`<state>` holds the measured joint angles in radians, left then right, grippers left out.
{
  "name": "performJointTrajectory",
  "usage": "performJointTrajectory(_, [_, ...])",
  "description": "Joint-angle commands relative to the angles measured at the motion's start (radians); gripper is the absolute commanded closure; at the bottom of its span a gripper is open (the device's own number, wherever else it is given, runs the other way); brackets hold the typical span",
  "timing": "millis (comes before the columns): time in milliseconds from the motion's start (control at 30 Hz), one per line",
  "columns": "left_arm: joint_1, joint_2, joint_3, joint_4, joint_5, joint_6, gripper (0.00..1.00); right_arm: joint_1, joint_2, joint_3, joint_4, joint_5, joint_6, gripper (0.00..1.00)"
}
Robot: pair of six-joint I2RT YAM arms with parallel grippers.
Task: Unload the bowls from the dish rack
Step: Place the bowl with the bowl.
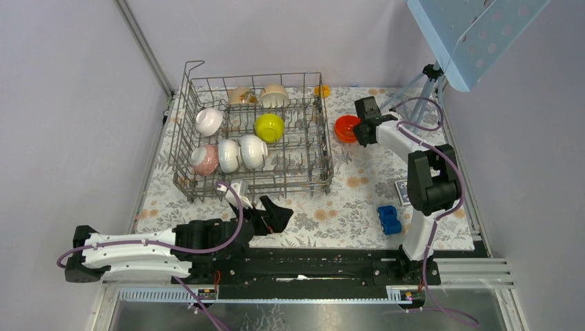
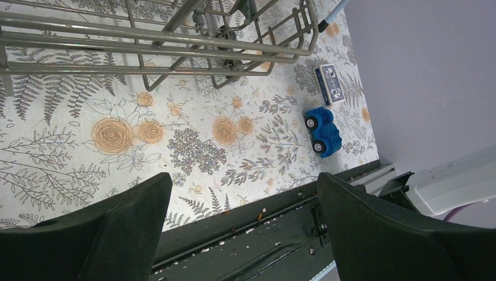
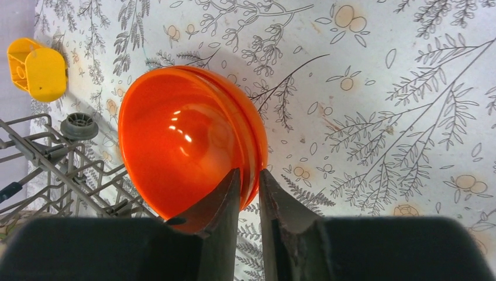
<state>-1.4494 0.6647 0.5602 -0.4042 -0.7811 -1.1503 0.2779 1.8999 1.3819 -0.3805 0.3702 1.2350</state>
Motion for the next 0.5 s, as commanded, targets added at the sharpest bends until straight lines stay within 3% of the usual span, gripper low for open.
performJointTrajectory(0, [0.003, -0.002, -0.009, 0.037, 0.0, -0.002, 0.01, -0.005, -0.03, -0.025, 0.059, -0.029, -0.024, 0.78])
performJointTrajectory(300, [0.003, 0.003, -0.009, 0.038, -0.004, -0.002, 0.01, -0.009, -0.039, -0.029, 0.068, -0.022, -0.04, 0.81])
performJointTrajectory(467, [0.003, -0.003, -0.008, 0.034, -0.001, -0.002, 0.01, -0.01, -0.058, -0.039, 0.071, -0.025, -0.048, 0.67])
